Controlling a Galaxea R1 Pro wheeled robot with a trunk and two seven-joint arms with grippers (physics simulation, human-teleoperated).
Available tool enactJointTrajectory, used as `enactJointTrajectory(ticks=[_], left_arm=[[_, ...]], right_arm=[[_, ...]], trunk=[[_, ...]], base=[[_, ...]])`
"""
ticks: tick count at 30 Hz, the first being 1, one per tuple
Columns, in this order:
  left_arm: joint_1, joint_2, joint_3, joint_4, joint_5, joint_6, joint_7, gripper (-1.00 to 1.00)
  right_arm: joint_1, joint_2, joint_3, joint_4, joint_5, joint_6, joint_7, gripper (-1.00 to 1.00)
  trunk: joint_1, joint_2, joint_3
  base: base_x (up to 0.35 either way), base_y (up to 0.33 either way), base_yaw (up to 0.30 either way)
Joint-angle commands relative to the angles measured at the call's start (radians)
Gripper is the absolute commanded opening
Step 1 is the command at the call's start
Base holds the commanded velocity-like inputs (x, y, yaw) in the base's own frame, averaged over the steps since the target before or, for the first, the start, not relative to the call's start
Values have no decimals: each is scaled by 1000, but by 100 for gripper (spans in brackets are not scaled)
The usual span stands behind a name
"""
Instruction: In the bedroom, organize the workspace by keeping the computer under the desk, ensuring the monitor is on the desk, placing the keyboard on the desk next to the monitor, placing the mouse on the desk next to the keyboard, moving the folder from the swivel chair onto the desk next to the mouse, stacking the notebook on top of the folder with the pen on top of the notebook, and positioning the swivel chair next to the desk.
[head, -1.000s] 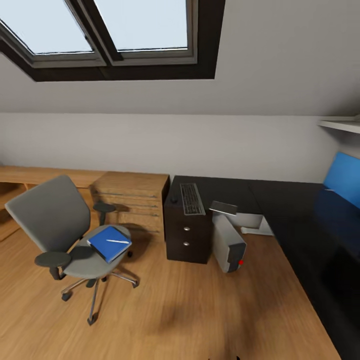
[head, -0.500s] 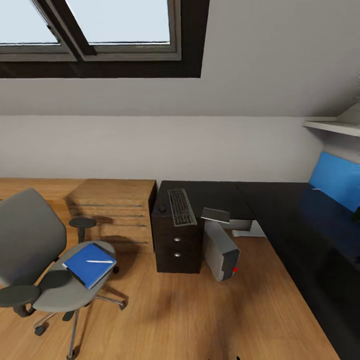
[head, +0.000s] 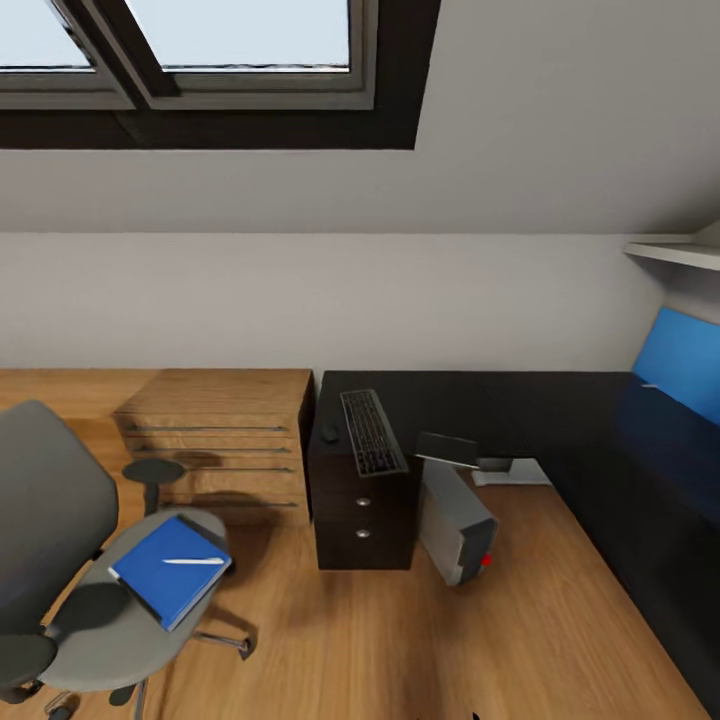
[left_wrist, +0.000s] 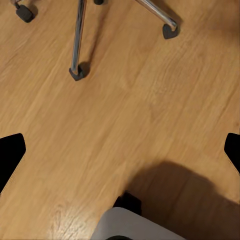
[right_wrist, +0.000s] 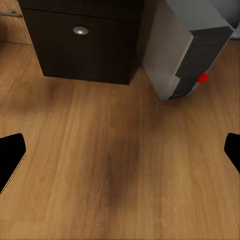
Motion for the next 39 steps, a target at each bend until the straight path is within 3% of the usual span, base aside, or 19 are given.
enactJointTrajectory(ticks=[1,11,18,19,22,24,26,28,31,34,35,36,37,38,39], left_arm=[[-1,0,-3,0,6,-3,2,100],[-1,0,-3,1,6,-4,2,100],[-1,-4,-12,-7,2,-6,0,100],[-1,-11,-58,-145,-2,3,6,100],[-1,-11,-65,-202,-1,27,8,100],[-1,-12,-69,-295,0,142,11,100],[-1,-11,-71,-416,0,314,13,100],[-1,-11,-72,-571,0,472,15,100],[-1,-10,-71,-687,1,565,17,100],[-1,-12,-70,-849,3,711,51,100],[-1,-14,-70,-863,5,731,63,100],[-6,-20,-70,-883,12,766,87,100],[-12,-23,-70,-890,17,780,98,100],[-33,-28,-69,-897,31,799,118,100],[-46,-29,-69,-898,39,806,127,100]], right_arm=[[-1,0,9,1,-5,-3,-7,100],[-1,0,8,0,-6,-3,-7,100],[-1,0,7,-7,-7,-4,-7,100],[-1,1,5,-85,-5,-7,-10,100],[-2,0,4,-142,-7,-6,-11,100],[-6,-1,-4,-220,-8,-6,-13,100],[-10,-1,-30,-298,-16,-2,-12,100],[-27,1,-63,-367,-54,1,-9,100],[-44,2,-76,-410,-110,4,-5,100],[-90,3,-86,-459,-270,33,34,100],[-98,3,-87,-463,-299,43,46,100],[-118,2,-89,-468,-360,66,76,100],[-128,2,-90,-470,-390,79,93,100],[-147,0,-92,-472,-455,111,128,100],[-157,-1,-94,-474,-489,128,146,100]], trunk=[[1,-1,-1],[1,-1,-1],[1,-1,-1],[1,-1,-1],[1,-1,-1],[8,-15,-7],[16,-29,-14],[24,-43,-20],[35,-64,-29],[47,-85,-39],[50,-92,-42],[54,-99,-45],[58,-106,-48],[62,-113,-51],[66,-120,-54]], base=[[316,106,-1],[328,20,0],[106,-25,0],[3,-1,0],[2,-1,0],[1,0,0],[0,0,0],[0,0,0],[0,0,0],[0,0,0],[0,0,0],[0,0,0],[0,0,0],[0,0,0],[0,0,0]])
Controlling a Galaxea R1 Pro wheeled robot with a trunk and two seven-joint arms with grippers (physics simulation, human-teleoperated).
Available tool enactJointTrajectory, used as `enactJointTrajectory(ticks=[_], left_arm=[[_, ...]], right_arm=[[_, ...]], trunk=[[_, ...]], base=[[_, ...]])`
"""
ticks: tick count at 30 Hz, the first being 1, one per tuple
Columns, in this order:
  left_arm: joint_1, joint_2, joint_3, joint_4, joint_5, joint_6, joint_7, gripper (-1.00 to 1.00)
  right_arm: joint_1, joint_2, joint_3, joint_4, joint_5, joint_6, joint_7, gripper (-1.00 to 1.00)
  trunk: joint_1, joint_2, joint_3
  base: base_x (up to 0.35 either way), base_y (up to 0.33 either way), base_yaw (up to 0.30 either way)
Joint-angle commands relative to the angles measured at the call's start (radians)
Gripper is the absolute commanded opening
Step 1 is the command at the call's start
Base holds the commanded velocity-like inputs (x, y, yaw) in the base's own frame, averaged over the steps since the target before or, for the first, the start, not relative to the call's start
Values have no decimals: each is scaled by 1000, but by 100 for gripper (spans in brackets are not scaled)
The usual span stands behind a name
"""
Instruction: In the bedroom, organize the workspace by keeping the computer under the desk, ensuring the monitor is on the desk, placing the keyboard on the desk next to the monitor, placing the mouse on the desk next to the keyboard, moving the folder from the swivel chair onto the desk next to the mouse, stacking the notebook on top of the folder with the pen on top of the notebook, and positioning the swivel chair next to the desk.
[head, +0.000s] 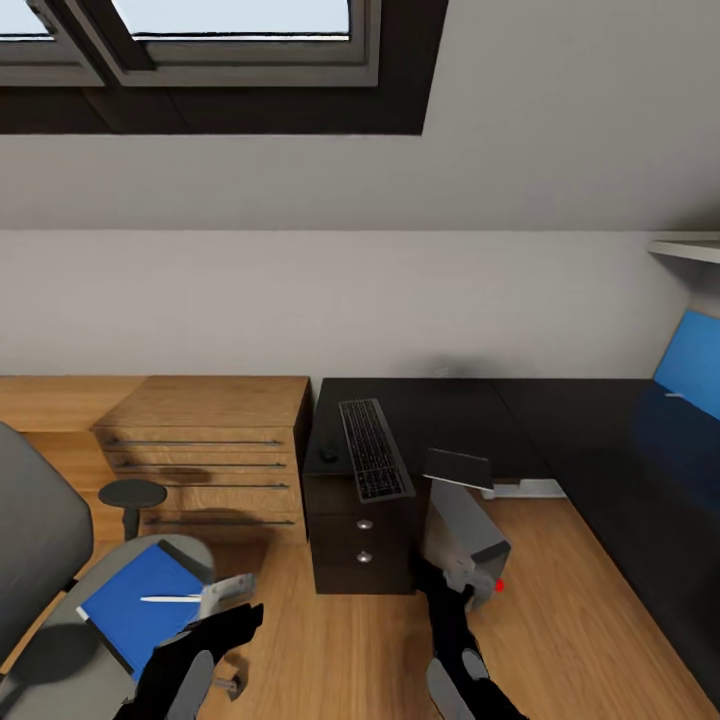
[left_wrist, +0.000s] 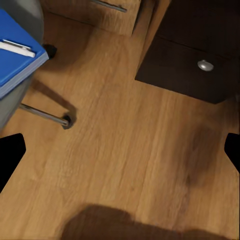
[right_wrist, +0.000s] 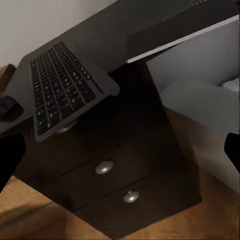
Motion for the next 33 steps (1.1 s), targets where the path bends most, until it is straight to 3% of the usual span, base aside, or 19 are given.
enactJointTrajectory(ticks=[1,2,3,5,9,10,11,15,19,23,26,33], left_arm=[[-15,-1,-1,-1,20,9,17,100],[-55,-3,2,2,48,21,35,100],[-76,-4,8,4,68,26,47,100],[-92,-5,14,5,88,29,60,100],[-127,-5,31,-5,135,31,90,100],[-129,-5,33,-13,138,31,92,100],[-134,-4,38,-47,146,29,95,100],[-137,-3,41,-66,150,26,98,100],[-135,-3,41,-93,150,27,97,100],[-57,-3,41,-218,151,31,97,100],[10,-3,40,-264,151,33,97,100],[32,-3,38,-274,151,34,97,100]], right_arm=[[-11,-2,3,-1,-44,14,12,100],[-42,-6,-7,-3,-153,78,66,100],[-62,-11,-14,-4,-223,127,102,100],[-79,-17,-20,-4,-290,175,138,100],[-112,-38,-42,-5,-492,319,257,100],[-114,-41,-44,-5,-514,335,276,100],[-118,-54,-49,-2,-569,388,363,100],[-121,-95,-52,3,-604,440,485,100],[-121,-140,-53,-2,-618,453,519,100],[-120,-154,-53,-3,-620,456,527,100],[-120,-162,-53,-3,-620,456,529,100],[-120,-169,-53,-4,-620,456,529,100]], trunk=[[4,-8,-5],[8,-15,-8],[12,-22,-11],[19,-36,-17],[35,-64,-30],[39,-71,-33],[42,-78,-36],[58,-106,-48],[73,-134,-61],[88,-162,-73],[100,-183,-83],[127,-232,-105]], base=[[0,0,0],[0,0,0],[0,0,0],[0,0,0],[0,0,0],[0,0,0],[0,0,0],[0,0,0],[0,0,0],[0,0,0],[0,0,0],[0,0,0]])
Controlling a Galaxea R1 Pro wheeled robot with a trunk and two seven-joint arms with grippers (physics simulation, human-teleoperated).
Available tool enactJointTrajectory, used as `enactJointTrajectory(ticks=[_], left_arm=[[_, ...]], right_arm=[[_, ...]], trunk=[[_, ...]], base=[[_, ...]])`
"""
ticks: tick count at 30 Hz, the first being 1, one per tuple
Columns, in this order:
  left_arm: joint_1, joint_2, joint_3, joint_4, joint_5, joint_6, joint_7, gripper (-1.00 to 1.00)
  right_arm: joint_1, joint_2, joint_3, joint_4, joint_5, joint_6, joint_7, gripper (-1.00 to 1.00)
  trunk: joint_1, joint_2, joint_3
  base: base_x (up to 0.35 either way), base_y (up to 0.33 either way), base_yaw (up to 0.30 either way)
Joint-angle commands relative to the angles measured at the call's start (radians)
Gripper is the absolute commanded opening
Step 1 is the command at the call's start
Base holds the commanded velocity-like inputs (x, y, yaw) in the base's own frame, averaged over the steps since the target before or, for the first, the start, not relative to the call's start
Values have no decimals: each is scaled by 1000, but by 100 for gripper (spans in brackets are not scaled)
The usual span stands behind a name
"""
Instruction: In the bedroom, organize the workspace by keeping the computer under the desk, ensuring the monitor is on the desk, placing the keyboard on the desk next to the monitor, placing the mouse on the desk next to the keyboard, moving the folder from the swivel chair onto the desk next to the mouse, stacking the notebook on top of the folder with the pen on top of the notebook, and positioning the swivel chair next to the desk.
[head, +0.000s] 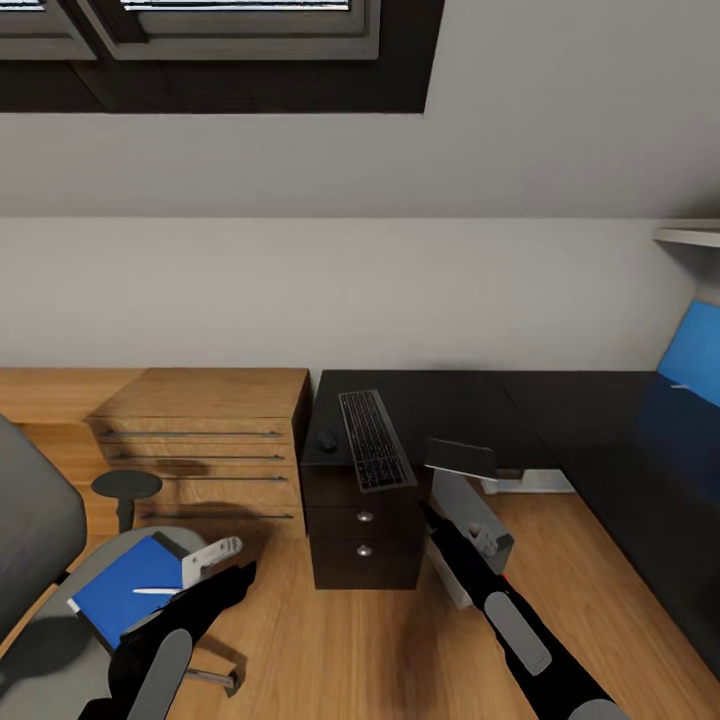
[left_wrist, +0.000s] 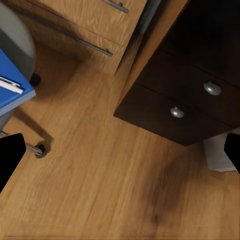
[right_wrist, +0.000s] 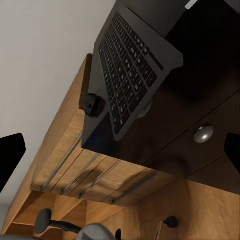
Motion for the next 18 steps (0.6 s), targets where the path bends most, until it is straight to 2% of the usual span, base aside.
enactJointTrajectory(ticks=[1,18], left_arm=[[0,0,-1,-1,10,2,10,100],[3,-4,-12,12,6,-1,11,100]], right_arm=[[-1,-1,4,0,-11,-1,2,100],[-1,4,8,-8,-7,-5,2,100]], trunk=[[4,-8,-4],[69,-127,-58]], base=[[0,0,0],[0,0,0]])
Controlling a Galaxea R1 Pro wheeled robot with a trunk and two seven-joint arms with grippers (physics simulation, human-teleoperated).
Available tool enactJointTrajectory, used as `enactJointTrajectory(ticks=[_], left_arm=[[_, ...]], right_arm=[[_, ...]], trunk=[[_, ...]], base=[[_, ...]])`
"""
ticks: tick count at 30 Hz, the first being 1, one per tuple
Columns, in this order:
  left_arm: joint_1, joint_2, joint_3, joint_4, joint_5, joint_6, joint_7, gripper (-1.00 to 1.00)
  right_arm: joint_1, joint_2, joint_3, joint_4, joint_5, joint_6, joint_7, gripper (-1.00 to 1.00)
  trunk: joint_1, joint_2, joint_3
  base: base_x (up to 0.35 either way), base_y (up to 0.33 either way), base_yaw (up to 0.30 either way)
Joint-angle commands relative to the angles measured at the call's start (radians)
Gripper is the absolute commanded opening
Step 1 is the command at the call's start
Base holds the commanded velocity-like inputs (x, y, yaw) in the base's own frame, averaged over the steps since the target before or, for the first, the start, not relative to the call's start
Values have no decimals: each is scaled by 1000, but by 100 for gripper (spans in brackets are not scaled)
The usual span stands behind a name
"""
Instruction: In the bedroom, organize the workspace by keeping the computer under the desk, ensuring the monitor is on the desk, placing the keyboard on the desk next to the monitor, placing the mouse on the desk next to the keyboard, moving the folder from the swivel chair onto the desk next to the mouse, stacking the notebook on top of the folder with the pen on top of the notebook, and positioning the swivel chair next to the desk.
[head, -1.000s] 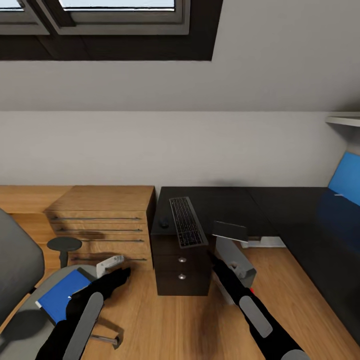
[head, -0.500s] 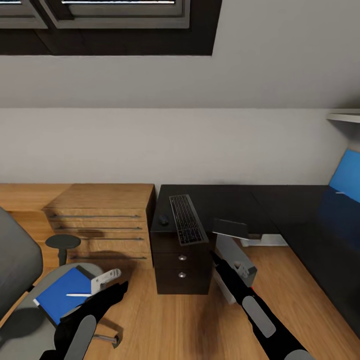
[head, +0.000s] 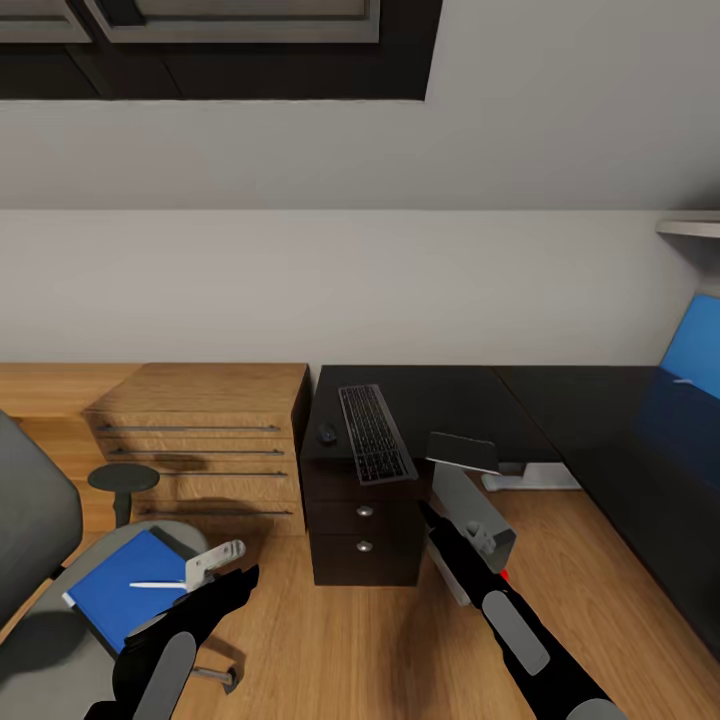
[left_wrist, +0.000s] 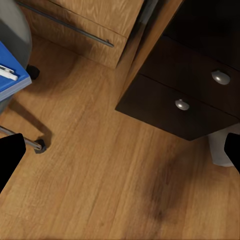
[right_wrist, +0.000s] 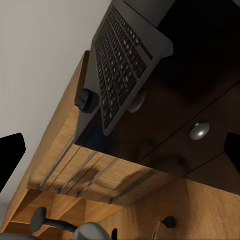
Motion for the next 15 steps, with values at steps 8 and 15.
enactJointTrajectory(ticks=[8,15], left_arm=[[-1,-3,-6,9,10,-2,13,100],[-1,-4,-15,26,11,-4,17,100]], right_arm=[[-1,-2,2,2,-12,-1,4,100],[-1,-3,-2,81,-15,6,254,100]], trunk=[[31,-57,-26],[58,-106,-48]], base=[[0,0,0],[0,0,0]])
